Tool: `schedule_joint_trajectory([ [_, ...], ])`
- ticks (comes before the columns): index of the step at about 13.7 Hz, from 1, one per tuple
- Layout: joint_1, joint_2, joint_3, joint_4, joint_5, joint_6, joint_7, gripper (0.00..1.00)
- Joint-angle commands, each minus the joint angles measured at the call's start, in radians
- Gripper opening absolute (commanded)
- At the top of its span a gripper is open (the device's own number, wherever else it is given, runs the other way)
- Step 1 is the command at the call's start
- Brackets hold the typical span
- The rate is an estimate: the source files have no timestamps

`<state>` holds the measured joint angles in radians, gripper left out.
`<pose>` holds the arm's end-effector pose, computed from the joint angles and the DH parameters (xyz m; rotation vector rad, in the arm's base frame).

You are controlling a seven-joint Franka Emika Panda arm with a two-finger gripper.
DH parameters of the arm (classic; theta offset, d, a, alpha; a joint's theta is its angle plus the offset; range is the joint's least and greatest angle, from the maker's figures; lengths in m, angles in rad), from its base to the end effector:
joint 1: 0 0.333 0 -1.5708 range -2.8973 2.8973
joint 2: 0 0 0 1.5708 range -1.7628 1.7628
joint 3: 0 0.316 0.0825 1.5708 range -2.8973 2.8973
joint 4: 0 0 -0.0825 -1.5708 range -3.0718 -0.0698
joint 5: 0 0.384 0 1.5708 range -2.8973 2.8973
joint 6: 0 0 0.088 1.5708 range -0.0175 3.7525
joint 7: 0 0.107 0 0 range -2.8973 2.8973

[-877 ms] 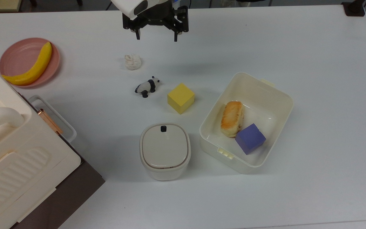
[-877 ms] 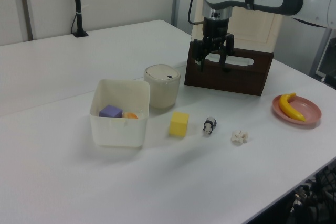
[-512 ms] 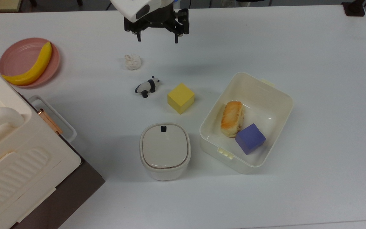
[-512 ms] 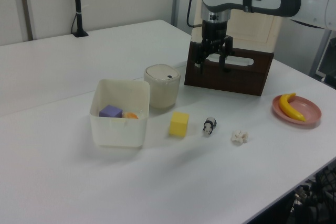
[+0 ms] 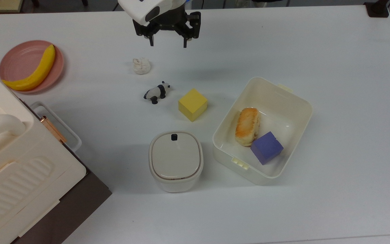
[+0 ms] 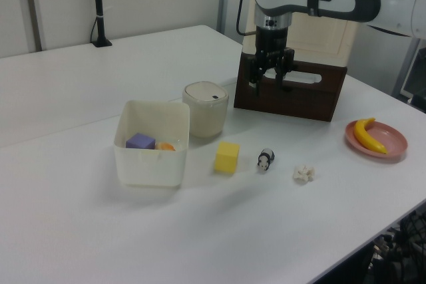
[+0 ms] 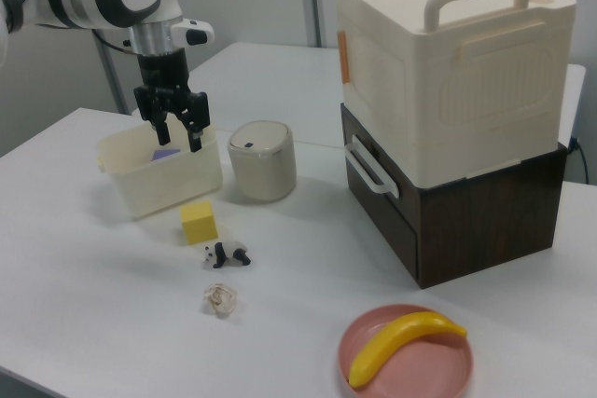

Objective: Open the trash can
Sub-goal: 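Move the gripper forward and down toward the cream trash can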

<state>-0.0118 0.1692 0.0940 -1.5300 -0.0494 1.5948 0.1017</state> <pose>0.6009 0.0401 0.5481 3.0948 -0.0252 -0.1551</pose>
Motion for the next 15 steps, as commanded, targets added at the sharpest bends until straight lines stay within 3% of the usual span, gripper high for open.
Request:
schedule_joint_trajectory([
  [1, 0.018, -0.014, -0.016, -0.021, -0.001, 0.008, -0.011, 0.13],
  [2, 0.018, -0.013, -0.016, -0.021, 0.000, 0.019, -0.011, 0.00],
  [8, 0.015, 0.056, -0.016, -0.009, 0.019, 0.242, -0.010, 0.00],
  [15, 0.013, 0.225, -0.020, 0.108, 0.006, 0.542, 0.001, 0.00],
])
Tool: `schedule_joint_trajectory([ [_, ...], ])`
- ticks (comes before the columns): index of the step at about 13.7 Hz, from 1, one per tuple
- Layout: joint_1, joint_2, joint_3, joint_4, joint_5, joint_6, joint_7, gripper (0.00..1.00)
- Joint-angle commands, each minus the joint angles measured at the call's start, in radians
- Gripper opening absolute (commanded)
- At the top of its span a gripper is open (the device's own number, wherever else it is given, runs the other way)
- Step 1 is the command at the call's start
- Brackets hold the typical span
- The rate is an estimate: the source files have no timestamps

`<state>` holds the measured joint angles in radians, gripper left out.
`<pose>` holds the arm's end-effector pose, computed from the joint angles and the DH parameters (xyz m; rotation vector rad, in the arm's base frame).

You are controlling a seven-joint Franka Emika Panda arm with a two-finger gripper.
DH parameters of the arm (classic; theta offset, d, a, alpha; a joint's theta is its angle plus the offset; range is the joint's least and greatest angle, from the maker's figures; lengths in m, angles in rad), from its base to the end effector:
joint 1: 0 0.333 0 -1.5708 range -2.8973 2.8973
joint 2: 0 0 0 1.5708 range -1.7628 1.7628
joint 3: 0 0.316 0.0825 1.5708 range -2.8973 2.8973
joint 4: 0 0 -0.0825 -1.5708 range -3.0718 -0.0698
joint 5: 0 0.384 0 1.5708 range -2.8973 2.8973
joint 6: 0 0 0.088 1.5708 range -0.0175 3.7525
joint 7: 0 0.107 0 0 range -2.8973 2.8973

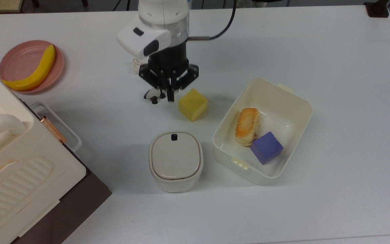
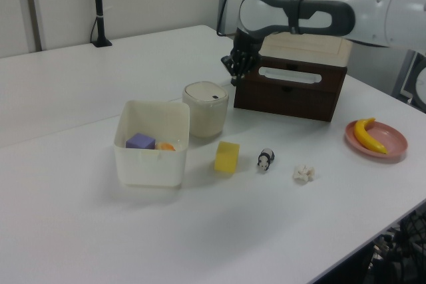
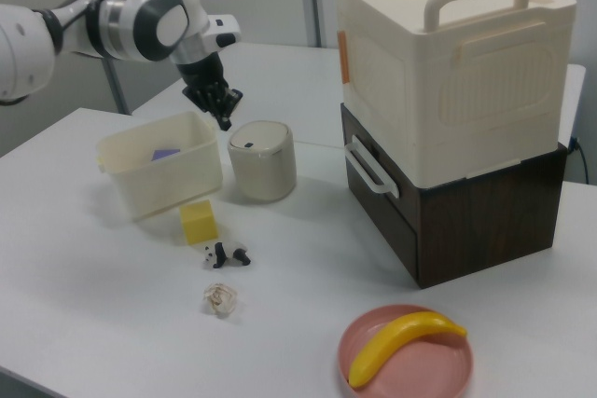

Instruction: Open the trash can

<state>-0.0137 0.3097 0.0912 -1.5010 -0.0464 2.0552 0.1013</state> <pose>0.6773 0.0421 0.5159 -3.1122 0.0234 -0.3852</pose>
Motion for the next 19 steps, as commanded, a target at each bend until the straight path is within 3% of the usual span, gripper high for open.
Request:
schedule_joint_trajectory([
  [1, 0.018, 0.118, -0.018, 0.105, 0.000, 0.098, 0.003, 0.00],
  [5, 0.024, 0.186, -0.022, 0.133, -0.006, 0.172, 0.021, 0.00],
  [7, 0.047, 0.219, -0.024, 0.133, -0.059, 0.191, 0.061, 0.00],
  [9, 0.051, 0.226, -0.022, 0.122, -0.101, 0.189, 0.069, 0.00],
  [12, 0.049, 0.223, -0.025, 0.090, -0.101, 0.180, 0.057, 0.00],
  [14, 0.040, 0.180, -0.027, 0.090, -0.087, 0.160, 0.058, 0.00],
  [18, 0.021, 0.013, -0.025, 0.071, 0.008, -0.088, -0.055, 0.00],
  [19, 0.021, -0.018, -0.027, 0.061, 0.026, -0.157, -0.096, 0.07],
])
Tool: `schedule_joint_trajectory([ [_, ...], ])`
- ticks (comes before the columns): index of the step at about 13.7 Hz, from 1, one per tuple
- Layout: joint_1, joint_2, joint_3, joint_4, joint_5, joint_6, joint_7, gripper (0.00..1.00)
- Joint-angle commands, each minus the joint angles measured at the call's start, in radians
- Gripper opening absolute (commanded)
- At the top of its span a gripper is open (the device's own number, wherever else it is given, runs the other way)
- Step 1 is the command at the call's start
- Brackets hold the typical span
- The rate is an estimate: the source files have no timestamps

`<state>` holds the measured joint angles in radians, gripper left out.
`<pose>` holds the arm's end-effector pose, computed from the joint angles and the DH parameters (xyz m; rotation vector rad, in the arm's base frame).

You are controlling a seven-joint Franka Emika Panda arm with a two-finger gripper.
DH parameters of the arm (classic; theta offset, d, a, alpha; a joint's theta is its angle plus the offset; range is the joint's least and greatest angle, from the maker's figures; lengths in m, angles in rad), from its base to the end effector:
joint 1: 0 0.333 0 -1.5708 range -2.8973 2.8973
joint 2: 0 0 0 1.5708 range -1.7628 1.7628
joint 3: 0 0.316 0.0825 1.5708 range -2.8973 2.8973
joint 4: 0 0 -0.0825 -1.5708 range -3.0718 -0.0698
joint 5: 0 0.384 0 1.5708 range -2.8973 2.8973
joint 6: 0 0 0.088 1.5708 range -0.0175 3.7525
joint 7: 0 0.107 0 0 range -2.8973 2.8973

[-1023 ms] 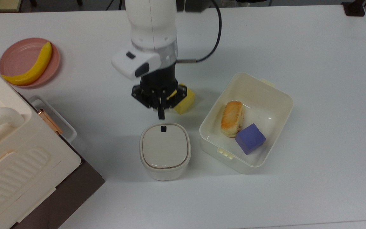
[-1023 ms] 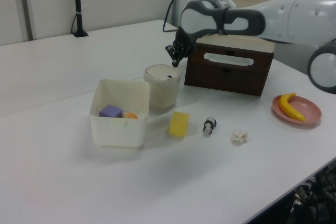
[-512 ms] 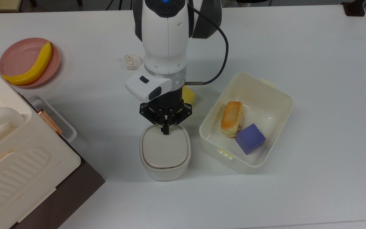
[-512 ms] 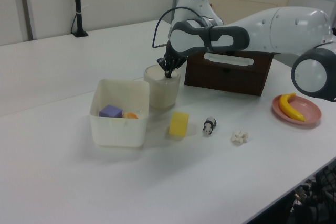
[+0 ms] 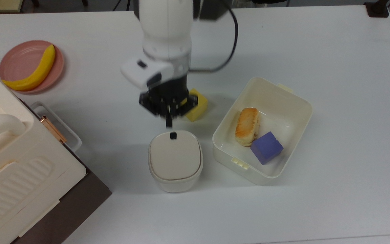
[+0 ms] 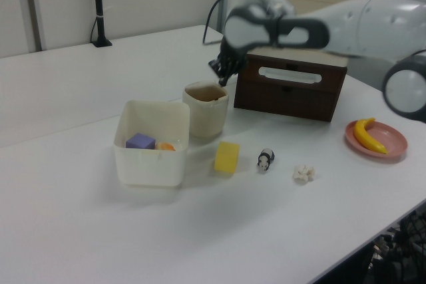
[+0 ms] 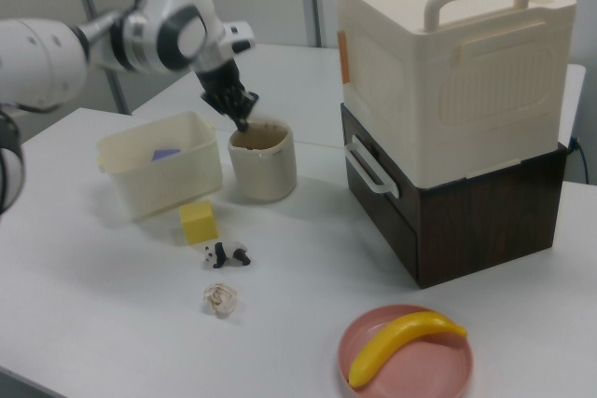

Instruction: Open the trash can

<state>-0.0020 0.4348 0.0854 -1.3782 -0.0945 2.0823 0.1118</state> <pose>0.7124 0.0433 0.4940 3.0855 -0.0095 0.4265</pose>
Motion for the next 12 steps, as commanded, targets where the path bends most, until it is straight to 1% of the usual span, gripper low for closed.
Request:
schedule_joint_trajectory([
  [1, 0.004, -0.174, -0.021, -0.077, 0.079, -0.252, -0.138, 0.15],
  [2, -0.010, -0.218, -0.021, -0.099, 0.079, -0.346, -0.164, 0.41],
  [3, -0.018, -0.264, -0.021, -0.132, 0.079, -0.422, -0.178, 0.83],
  [4, -0.018, -0.309, -0.022, -0.174, 0.078, -0.457, -0.179, 1.00],
  [5, -0.016, -0.338, -0.023, -0.206, 0.078, -0.461, -0.170, 1.00],
  [6, -0.013, -0.343, -0.023, -0.212, 0.075, -0.462, -0.164, 1.00],
  [12, -0.016, -0.344, -0.024, -0.211, 0.065, -0.481, -0.158, 1.00],
])
